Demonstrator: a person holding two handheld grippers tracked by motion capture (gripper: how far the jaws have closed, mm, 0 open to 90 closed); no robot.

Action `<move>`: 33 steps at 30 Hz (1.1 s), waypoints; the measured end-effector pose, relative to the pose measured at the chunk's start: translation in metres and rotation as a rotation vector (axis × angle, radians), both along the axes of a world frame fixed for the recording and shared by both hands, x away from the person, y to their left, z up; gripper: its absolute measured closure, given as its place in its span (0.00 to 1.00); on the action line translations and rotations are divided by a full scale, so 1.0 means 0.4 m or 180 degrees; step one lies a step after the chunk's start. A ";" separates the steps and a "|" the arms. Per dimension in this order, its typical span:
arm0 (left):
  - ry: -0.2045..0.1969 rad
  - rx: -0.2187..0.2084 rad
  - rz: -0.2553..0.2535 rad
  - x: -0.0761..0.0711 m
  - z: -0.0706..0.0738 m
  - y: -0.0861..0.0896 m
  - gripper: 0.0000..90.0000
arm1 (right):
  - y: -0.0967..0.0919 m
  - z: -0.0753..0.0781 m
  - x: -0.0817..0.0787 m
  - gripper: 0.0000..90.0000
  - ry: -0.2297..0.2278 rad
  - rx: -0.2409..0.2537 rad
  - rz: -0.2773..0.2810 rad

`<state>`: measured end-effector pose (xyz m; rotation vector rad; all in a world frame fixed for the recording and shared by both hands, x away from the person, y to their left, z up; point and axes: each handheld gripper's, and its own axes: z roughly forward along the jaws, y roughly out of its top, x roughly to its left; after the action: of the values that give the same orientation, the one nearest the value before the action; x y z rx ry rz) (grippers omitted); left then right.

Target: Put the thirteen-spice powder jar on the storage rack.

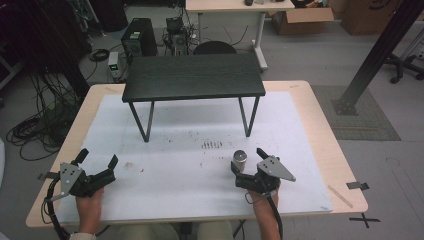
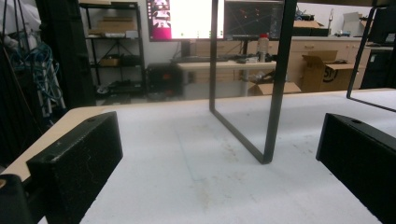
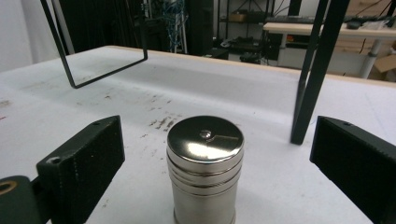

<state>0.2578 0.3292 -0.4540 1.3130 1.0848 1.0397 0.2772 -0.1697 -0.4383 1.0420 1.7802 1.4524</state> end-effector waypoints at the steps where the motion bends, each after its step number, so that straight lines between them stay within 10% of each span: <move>1: 0.0000 -0.0002 0.0000 0.000 0.000 0.000 0.01 | 0.002 -0.003 0.003 0.03 0.0023 -0.0003 0.0005; 22: -0.0005 -0.0005 0.0001 0.000 0.000 0.000 0.01 | 0.013 -0.023 0.033 0.17 0.0294 0.0027 0.0077; 33: -0.0003 0.0000 0.0001 -0.001 0.000 0.000 0.01 | 0.015 -0.023 0.037 0.40 0.0338 0.0008 0.0094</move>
<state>0.2576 0.3293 -0.4540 1.3122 1.0843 1.0404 0.2918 -0.1636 -0.4474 1.1170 1.8758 1.4412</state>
